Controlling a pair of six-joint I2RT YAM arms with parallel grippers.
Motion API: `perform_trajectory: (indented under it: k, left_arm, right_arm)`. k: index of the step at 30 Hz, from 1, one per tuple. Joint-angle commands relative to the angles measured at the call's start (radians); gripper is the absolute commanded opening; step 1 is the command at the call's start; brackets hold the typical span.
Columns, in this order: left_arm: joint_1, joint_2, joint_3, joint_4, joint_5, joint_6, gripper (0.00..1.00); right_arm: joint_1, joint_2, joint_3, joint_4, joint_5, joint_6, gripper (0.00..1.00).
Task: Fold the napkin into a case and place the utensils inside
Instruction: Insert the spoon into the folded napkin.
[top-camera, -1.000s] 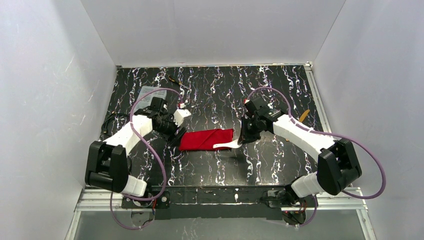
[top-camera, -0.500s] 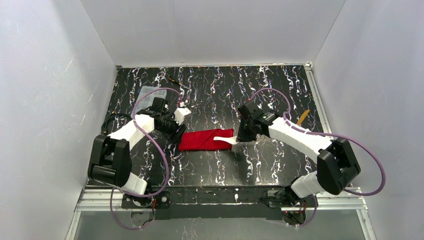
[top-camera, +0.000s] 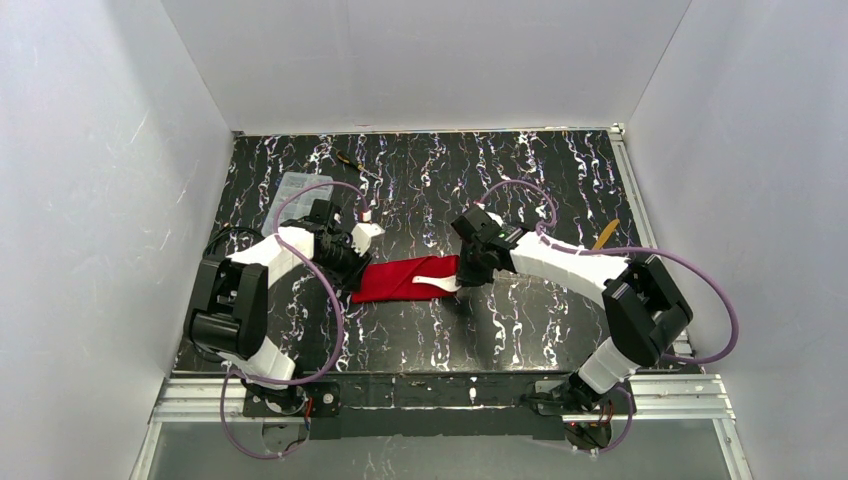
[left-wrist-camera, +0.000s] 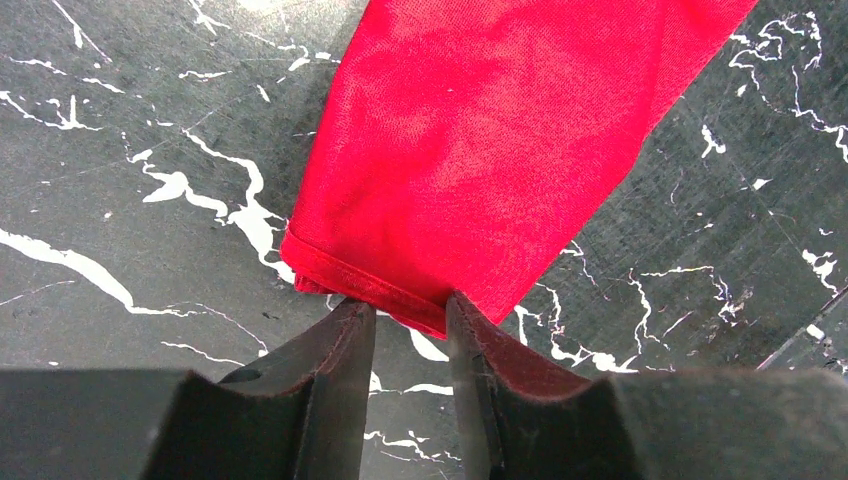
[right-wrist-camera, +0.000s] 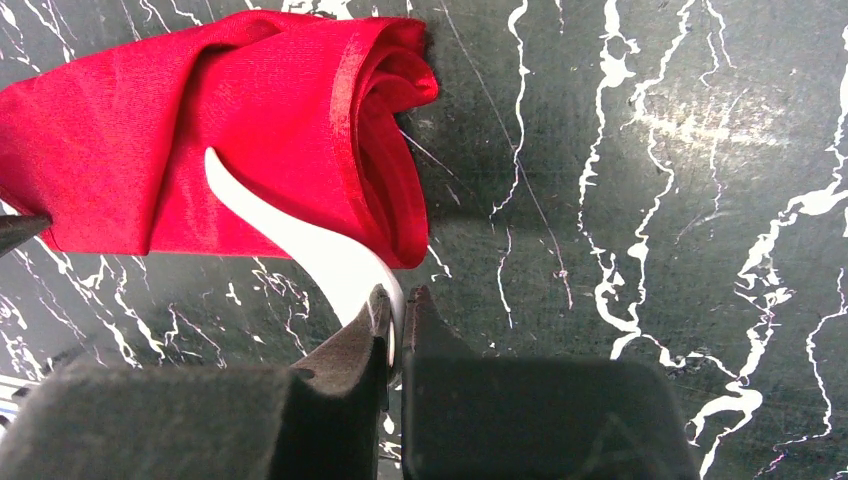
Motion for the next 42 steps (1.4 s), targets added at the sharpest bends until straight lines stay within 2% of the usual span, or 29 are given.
perform_trajectory:
  k: [1,18,29,38,42]
  left_arm:
    - [-0.006,0.007,-0.014,-0.011,0.016,0.021,0.29]
    - [-0.007,-0.001,-0.032,-0.028,0.012,0.058,0.24]
    - [-0.007,-0.004,-0.032,-0.034,0.033,0.062,0.22]
    - [-0.008,-0.003,-0.023,-0.047,0.038,0.058,0.22]
    - [-0.007,-0.001,-0.023,-0.044,0.035,0.06,0.21]
  right_arm:
    - [0.011,-0.007,0.015,0.007,0.036,0.021,0.01]
    - [0.025,0.11,0.014,0.205,-0.077,0.019,0.01]
    - [0.061,0.184,0.049,0.26,-0.147,0.017,0.01]
    - [0.082,0.033,0.05,0.161,-0.034,0.015,0.01]
    - [0.082,-0.013,0.018,0.176,-0.038,0.025,0.01]
